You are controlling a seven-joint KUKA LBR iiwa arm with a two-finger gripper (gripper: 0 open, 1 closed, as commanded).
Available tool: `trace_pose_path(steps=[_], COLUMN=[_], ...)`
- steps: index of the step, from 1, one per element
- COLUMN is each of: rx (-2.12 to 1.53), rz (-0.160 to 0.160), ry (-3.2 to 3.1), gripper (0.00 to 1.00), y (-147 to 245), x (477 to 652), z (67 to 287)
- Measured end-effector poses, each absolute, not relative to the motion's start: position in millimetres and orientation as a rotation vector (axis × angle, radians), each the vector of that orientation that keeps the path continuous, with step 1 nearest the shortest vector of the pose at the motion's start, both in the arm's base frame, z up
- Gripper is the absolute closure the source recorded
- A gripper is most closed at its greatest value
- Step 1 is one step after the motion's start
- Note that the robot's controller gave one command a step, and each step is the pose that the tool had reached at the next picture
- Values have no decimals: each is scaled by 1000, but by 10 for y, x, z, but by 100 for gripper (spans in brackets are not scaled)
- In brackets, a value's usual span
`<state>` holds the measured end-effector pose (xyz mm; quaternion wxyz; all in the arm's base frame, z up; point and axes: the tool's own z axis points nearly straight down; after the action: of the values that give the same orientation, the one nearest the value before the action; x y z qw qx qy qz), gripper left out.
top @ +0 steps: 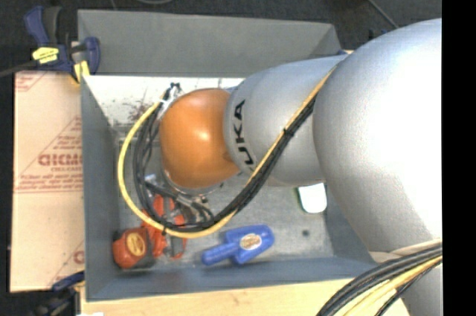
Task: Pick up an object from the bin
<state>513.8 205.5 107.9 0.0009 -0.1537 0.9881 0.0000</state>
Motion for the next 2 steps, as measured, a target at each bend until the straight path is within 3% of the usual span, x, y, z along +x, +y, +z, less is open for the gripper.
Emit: trace_pose_path(steps=[1,2], rx=[-670,-219], rz=[2,11], ry=[3066,3094], gripper=[0,100], y=[2080,2093], x=[4934,4889], z=[862,754])
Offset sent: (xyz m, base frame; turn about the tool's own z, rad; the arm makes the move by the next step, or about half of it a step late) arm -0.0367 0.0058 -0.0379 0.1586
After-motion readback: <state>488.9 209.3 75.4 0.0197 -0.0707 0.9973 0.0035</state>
